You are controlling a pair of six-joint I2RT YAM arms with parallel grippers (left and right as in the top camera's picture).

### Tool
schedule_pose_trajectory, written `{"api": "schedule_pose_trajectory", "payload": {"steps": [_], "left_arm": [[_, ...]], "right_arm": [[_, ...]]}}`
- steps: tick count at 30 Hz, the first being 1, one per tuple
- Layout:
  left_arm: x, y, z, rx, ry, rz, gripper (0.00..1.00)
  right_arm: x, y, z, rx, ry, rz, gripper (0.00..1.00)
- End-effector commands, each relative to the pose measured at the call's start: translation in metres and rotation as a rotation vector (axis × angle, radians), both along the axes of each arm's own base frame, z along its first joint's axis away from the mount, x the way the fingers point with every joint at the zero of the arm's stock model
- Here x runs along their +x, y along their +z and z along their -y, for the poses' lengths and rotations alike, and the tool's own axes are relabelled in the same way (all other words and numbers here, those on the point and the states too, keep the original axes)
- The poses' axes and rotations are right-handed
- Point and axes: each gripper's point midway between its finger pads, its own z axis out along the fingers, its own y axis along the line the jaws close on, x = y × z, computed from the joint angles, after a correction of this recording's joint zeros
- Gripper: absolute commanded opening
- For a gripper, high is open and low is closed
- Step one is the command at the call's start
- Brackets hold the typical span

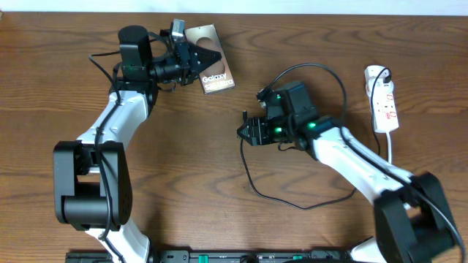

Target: Plug charger to phone and switch on socket

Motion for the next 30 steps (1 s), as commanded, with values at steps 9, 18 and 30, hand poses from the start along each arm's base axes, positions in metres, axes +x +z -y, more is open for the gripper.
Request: {"api": "schedule_pose_trajectory", "payload": {"steps": [9, 18, 30], "left_arm": [[-0.019, 0.017, 0.003, -0.023, -0.109, 0.064, 0.07], [-0.019, 0.017, 0.003, -0.023, -0.109, 0.064, 0.07], [-0.019, 0.017, 0.003, -0.023, -0.109, 0.065, 0.07]], "right_arm": [[0.021, -0.071, -0.003, -0.044, -0.170, -0.144, 0.51], [0.011, -0.118, 0.001, -0.060, -0.286, -0.328, 0.39], [0.010, -0.133, 0.003, -0.038, -0.284, -0.374, 0.13]]}}
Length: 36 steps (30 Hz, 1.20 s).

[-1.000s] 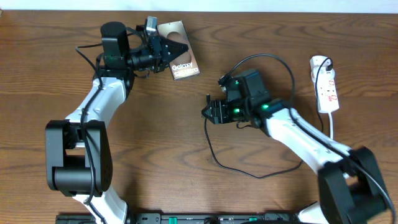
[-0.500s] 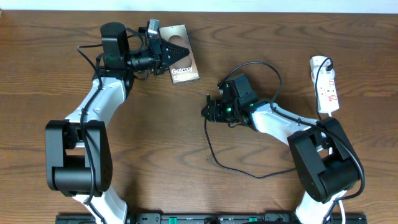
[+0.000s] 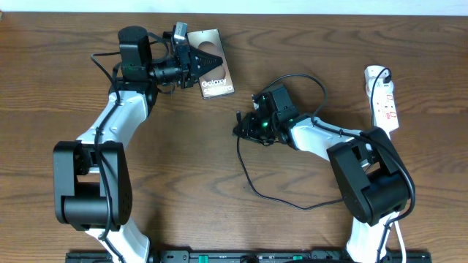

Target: Plug charger to phone and switch on socket

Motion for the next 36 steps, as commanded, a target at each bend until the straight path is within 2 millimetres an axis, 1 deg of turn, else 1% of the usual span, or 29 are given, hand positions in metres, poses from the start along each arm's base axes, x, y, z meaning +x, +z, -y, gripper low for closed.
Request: {"api": "schedule_pose_trajectory", "payload": {"steps": [1, 2, 3, 5, 7, 9, 11, 12, 14, 15, 16, 19, 21, 24, 27, 30, 33, 36], "left_arm": [[-0.006, 0.016, 0.001, -0.008, -0.034, 0.064, 0.07], [-0.006, 0.016, 0.001, -0.008, -0.034, 0.064, 0.07], [-0.006, 0.016, 0.001, -0.008, -0.034, 0.064, 0.08], [-0.006, 0.017, 0.001, -0.010, -0.038, 0.064, 0.08], [-0.008, 0.017, 0.001, -0.013, -0.046, 0.064, 0.07], [-0.009, 0.017, 0.001, -0.015, -0.052, 0.064, 0.07], [-0.010, 0.018, 0.002, -0.017, -0.057, 0.064, 0.07], [-0.011, 0.018, 0.003, -0.019, -0.063, 0.064, 0.07], [-0.013, 0.018, 0.005, -0.022, -0.076, 0.064, 0.07], [-0.014, 0.018, 0.009, -0.022, -0.083, 0.064, 0.07], [-0.015, 0.018, 0.012, -0.021, -0.088, 0.064, 0.07], [-0.017, 0.017, 0.022, -0.014, -0.095, 0.065, 0.07], [-0.016, 0.017, 0.030, -0.003, -0.084, 0.067, 0.07], [-0.017, 0.020, 0.045, 0.016, -0.065, 0.081, 0.07], [-0.025, 0.028, 0.064, 0.025, -0.076, 0.108, 0.06], [-0.034, 0.032, 0.082, 0.032, -0.092, 0.122, 0.07], [-0.043, 0.031, 0.099, 0.034, -0.120, 0.121, 0.07], [-0.052, 0.031, 0.115, 0.036, -0.150, 0.123, 0.08]], "right_arm": [[-0.016, -0.049, 0.028, -0.119, -0.055, -0.101, 0.06], [-0.015, -0.049, 0.029, -0.116, -0.053, -0.098, 0.01], [-0.014, -0.048, 0.030, -0.108, -0.046, -0.096, 0.01], [-0.013, -0.039, 0.027, -0.042, 0.018, -0.070, 0.01], [-0.014, -0.024, 0.024, 0.045, 0.095, -0.045, 0.01], [-0.014, -0.001, 0.024, 0.139, 0.174, 0.011, 0.01], [-0.014, 0.029, 0.026, 0.239, 0.264, 0.098, 0.01], [-0.016, 0.048, 0.027, 0.296, 0.317, 0.152, 0.01], [-0.022, 0.078, 0.032, 0.377, 0.379, 0.222, 0.01], [-0.026, 0.094, 0.036, 0.419, 0.401, 0.248, 0.01], [-0.029, 0.106, 0.038, 0.449, 0.414, 0.261, 0.01], [-0.047, 0.147, 0.044, 0.573, 0.487, 0.327, 0.01], [-0.058, 0.165, 0.047, 0.631, 0.527, 0.370, 0.01], [-0.069, 0.178, 0.055, 0.633, 0.531, 0.387, 0.01], [-0.076, 0.190, 0.059, 0.625, 0.543, 0.428, 0.01], [-0.079, 0.206, 0.062, 0.619, 0.547, 0.478, 0.01], [-0.074, 0.212, 0.065, 0.566, 0.515, 0.486, 0.01], [-0.074, 0.220, 0.063, 0.553, 0.519, 0.517, 0.01]]}}
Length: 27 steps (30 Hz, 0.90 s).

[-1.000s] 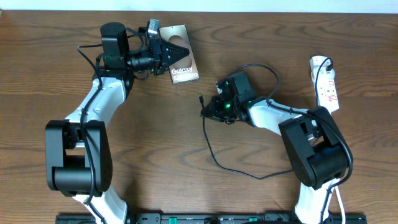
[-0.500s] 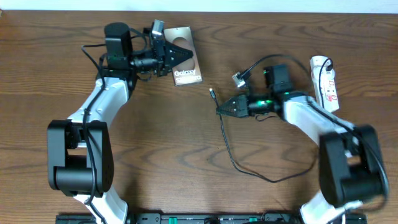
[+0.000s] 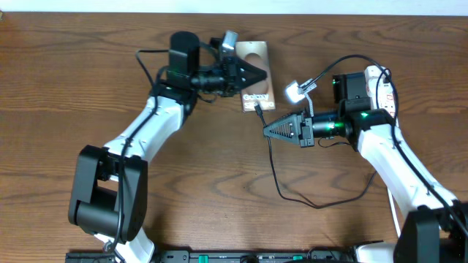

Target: Plug charger to phone and switch on socket

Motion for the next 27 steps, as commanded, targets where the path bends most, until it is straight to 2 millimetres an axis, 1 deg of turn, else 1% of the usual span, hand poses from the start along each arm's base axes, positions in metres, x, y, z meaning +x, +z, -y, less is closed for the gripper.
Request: {"api": "schedule_pose_trajectory", "payload": {"steps": [1, 3, 7, 9, 12, 14, 17, 21, 25, 27], "left_arm": [[-0.010, 0.020, 0.015, -0.004, -0.015, 0.075, 0.07], [-0.013, 0.018, 0.023, 0.008, -0.013, 0.071, 0.07], [-0.019, 0.007, 0.040, 0.055, 0.001, 0.090, 0.07], [-0.020, -0.003, 0.046, 0.103, 0.025, 0.104, 0.07], [-0.015, -0.027, 0.047, 0.215, 0.098, 0.094, 0.07], [-0.015, -0.035, 0.047, 0.256, 0.117, 0.098, 0.07], [-0.017, -0.036, 0.049, 0.266, 0.114, 0.110, 0.07], [-0.017, -0.036, 0.050, 0.263, 0.110, 0.108, 0.08], [-0.017, -0.035, 0.049, 0.260, 0.110, 0.110, 0.07], [-0.016, -0.028, 0.049, 0.230, 0.097, 0.121, 0.07]], "right_arm": [[-0.001, 0.013, 0.000, 0.002, -0.012, 0.023, 0.01], [0.002, 0.016, -0.001, 0.001, -0.025, 0.027, 0.01], [0.014, 0.012, -0.002, -0.038, -0.083, -0.012, 0.01], [0.018, 0.010, -0.005, -0.058, -0.105, -0.016, 0.01], [0.024, 0.005, -0.008, -0.097, -0.144, -0.034, 0.01], [0.024, 0.003, -0.010, -0.111, -0.150, -0.032, 0.01], [0.023, 0.000, -0.015, -0.128, -0.152, -0.031, 0.01], [0.028, -0.005, -0.013, -0.159, -0.183, -0.024, 0.01], [0.028, -0.006, -0.013, -0.162, -0.183, -0.029, 0.01], [0.025, -0.007, -0.013, -0.160, -0.171, -0.024, 0.01]]}}
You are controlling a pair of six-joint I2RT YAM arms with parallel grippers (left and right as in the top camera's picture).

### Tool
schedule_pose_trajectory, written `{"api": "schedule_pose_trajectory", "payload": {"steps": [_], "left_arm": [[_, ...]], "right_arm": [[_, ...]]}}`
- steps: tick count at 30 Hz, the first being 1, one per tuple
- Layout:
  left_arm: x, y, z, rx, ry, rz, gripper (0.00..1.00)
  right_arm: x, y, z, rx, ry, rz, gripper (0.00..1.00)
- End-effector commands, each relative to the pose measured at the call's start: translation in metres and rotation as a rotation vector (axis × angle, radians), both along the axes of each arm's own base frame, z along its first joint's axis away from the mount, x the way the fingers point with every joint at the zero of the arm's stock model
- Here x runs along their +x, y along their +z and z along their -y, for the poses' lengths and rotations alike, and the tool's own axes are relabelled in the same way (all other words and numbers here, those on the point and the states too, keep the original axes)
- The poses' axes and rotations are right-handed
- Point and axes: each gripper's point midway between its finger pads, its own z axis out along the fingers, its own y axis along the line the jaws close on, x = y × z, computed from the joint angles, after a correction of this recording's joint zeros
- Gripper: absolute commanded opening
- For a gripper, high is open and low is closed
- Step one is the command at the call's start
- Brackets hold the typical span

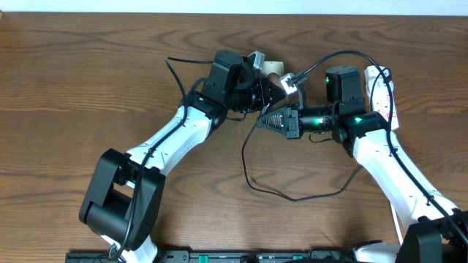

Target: Plug charger to phone and switch on socket

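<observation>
My left gripper (276,91) reaches in from the left to the top middle of the table, where its dark fingers merge with the wrist. The phone is hidden beneath it. My right gripper (261,123) points left just below the left one. Its tapered fingers are closed together at the tip, where the black charger cable (246,164) begins. The cable drops in a loop across the table and runs back towards the right. The white power strip (385,98) lies at the right, partly covered by my right arm.
The two wrists crowd together at the top middle of the brown wooden table (88,88). The cable loop (292,197) lies on the wood in front of them. A black rail (219,257) runs along the near edge.
My left gripper has moved right, from the phone at the top centre to above the right gripper's tip. The phone no longer shows. The right gripper has moved slightly up and left to meet it.
My left gripper first sat on the phone at the top left while the right gripper worked on the cable end at mid table. The phone then lay further right under the left gripper, with the right gripper and cable end below it. Now both grippers meet.
</observation>
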Motion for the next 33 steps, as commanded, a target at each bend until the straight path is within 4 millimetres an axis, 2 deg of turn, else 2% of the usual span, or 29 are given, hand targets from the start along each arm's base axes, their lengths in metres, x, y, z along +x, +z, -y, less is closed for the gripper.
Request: {"api": "schedule_pose_trajectory", "payload": {"steps": [1, 5, 7, 9, 12, 16, 20, 24, 26, 29, 31, 32, 33], "left_arm": [[0.000, 0.035, 0.000, -0.070, -0.045, 0.087, 0.07], [0.013, 0.059, -0.015, -0.169, -0.046, 0.108, 0.07], [0.022, 0.060, -0.027, -0.172, -0.016, 0.105, 0.07], [0.032, 0.058, -0.042, -0.165, 0.021, 0.099, 0.07], [0.044, 0.051, -0.065, -0.149, 0.076, 0.065, 0.07], [0.052, 0.039, -0.090, -0.121, 0.131, 0.010, 0.07], [0.054, 0.026, -0.108, -0.079, 0.152, -0.016, 0.07], [0.051, 0.016, -0.114, -0.042, 0.146, -0.025, 0.07], [0.049, 0.014, -0.114, -0.035, 0.142, -0.029, 0.07], [0.048, 0.012, -0.115, -0.033, 0.141, -0.037, 0.07], [0.048, 0.012, -0.115, -0.032, 0.142, -0.034, 0.07], [0.050, 0.012, -0.117, -0.029, 0.149, -0.033, 0.07], [0.052, 0.011, -0.120, -0.024, 0.164, -0.032, 0.07]], "right_arm": [[-0.003, 0.005, 0.000, 0.006, 0.017, 0.030, 0.01], [-0.012, 0.014, 0.003, 0.063, 0.085, 0.068, 0.01], [-0.012, 0.012, 0.009, 0.063, 0.076, 0.054, 0.01], [-0.012, 0.007, 0.016, 0.050, 0.063, 0.035, 0.01], [-0.010, -0.018, 0.036, -0.065, -0.022, -0.046, 0.01], [-0.014, -0.067, 0.075, -0.352, -0.156, -0.169, 0.01], [-0.029, -0.110, 0.133, -0.699, -0.321, -0.328, 0.01], [-0.044, -0.128, 0.193, -1.007, -0.559, -0.470, 0.01], [-0.046, -0.129, 0.209, -1.086, -0.629, -0.488, 0.01], [-0.040, -0.131, 0.210, -1.086, -0.649, -0.474, 0.01], [-0.030, -0.131, 0.196, -1.010, -0.633, -0.456, 0.01], [-0.026, -0.130, 0.187, -0.964, -0.618, -0.447, 0.08], [-0.020, -0.129, 0.174, -0.910, -0.596, -0.435, 0.21]]}}
